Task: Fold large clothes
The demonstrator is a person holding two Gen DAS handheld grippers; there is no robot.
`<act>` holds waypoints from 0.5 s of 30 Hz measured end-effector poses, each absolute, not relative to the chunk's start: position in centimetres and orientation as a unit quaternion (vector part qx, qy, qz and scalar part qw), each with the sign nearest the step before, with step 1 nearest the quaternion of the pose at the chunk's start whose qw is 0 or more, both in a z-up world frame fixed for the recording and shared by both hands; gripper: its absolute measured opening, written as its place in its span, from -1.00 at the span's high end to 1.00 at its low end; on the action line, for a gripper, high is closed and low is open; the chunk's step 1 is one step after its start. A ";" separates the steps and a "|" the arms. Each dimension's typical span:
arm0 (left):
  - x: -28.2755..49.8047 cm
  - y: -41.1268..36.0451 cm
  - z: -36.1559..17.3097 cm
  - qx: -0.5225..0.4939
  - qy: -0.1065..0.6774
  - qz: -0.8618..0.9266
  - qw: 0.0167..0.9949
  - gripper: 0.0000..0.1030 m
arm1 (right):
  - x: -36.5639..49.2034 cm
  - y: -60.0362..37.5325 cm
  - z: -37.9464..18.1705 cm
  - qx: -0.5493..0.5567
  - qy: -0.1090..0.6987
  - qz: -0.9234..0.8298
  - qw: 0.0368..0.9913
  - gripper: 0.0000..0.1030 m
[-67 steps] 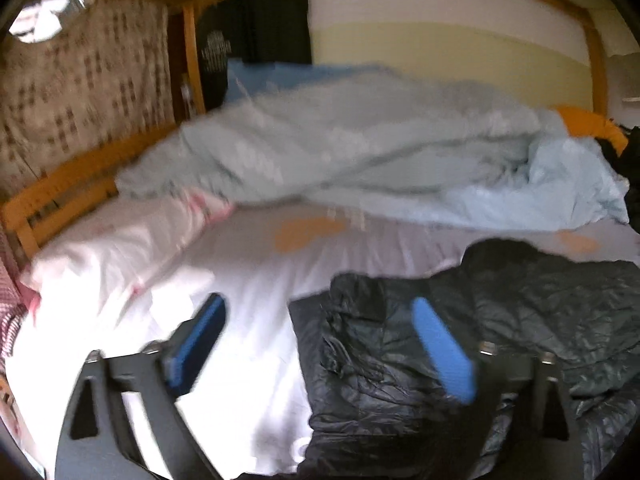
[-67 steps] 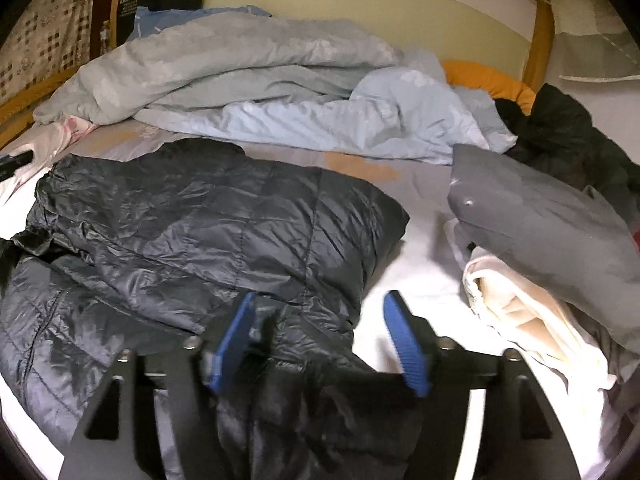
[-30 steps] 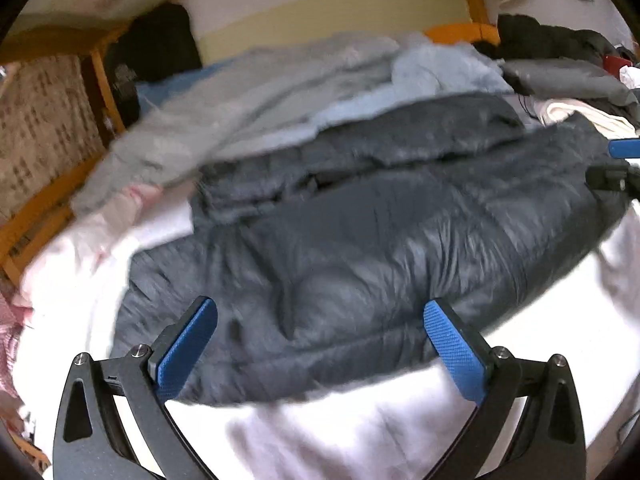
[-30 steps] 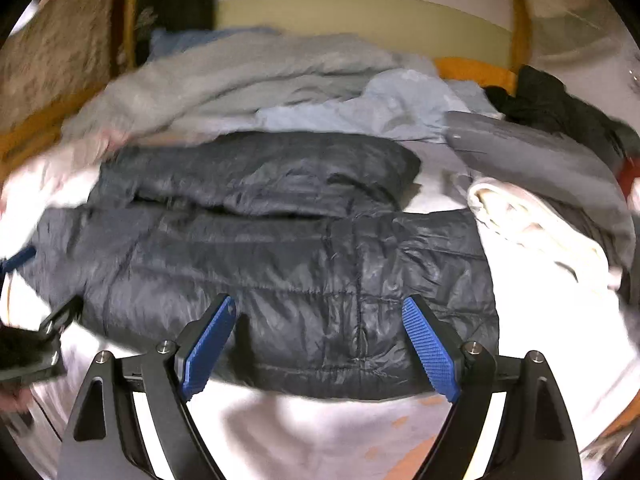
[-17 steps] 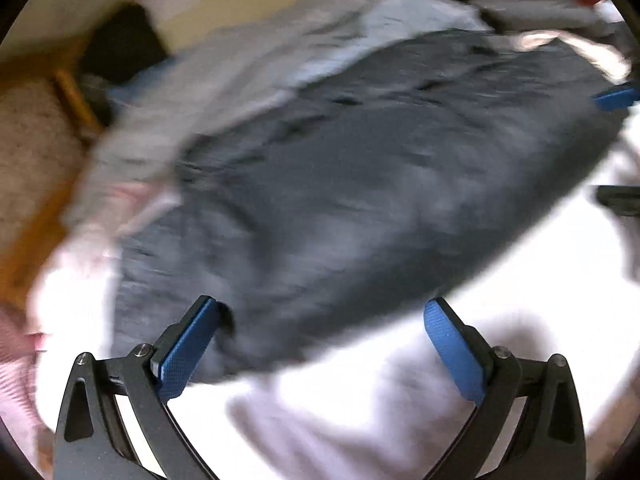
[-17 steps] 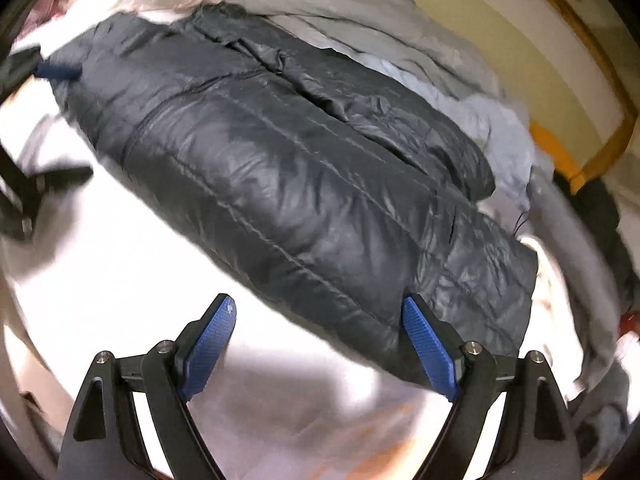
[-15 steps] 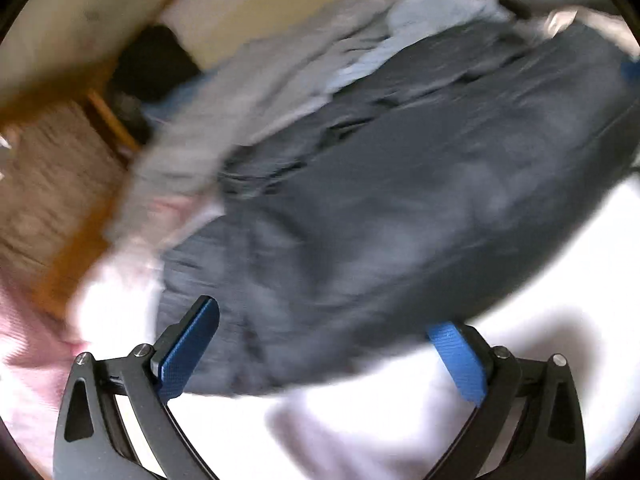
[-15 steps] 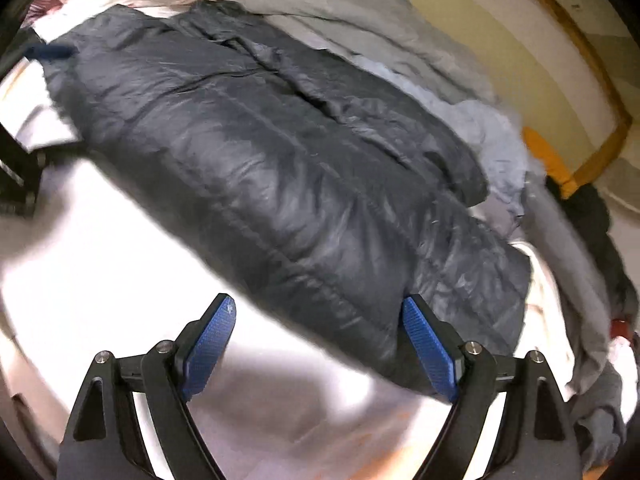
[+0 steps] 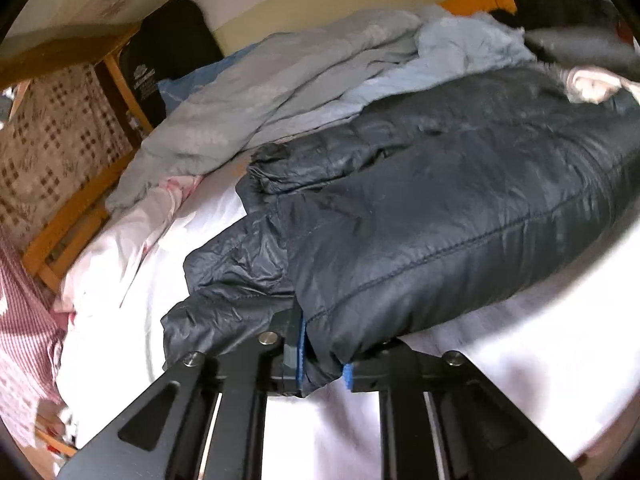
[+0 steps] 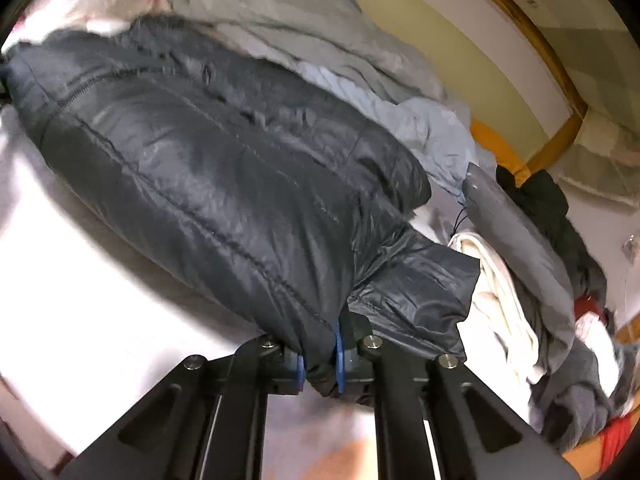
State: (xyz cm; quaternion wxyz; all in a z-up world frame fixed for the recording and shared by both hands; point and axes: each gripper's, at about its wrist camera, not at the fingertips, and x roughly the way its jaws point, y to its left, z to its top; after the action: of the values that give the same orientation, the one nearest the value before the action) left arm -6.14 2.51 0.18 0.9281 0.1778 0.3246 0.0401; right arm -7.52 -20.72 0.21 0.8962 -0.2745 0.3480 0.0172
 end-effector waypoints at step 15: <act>-3.4 3.3 7.5 0.174 0.324 0.005 0.930 0.61 | -6.7 -21.6 7.3 -0.244 0.313 0.030 0.917 0.68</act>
State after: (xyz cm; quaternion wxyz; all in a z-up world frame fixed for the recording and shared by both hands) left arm -3.44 3.30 7.48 0.9297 0.1744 0.3244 0.0053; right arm -6.67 -21.58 7.28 0.9174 -0.2439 0.3129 0.0300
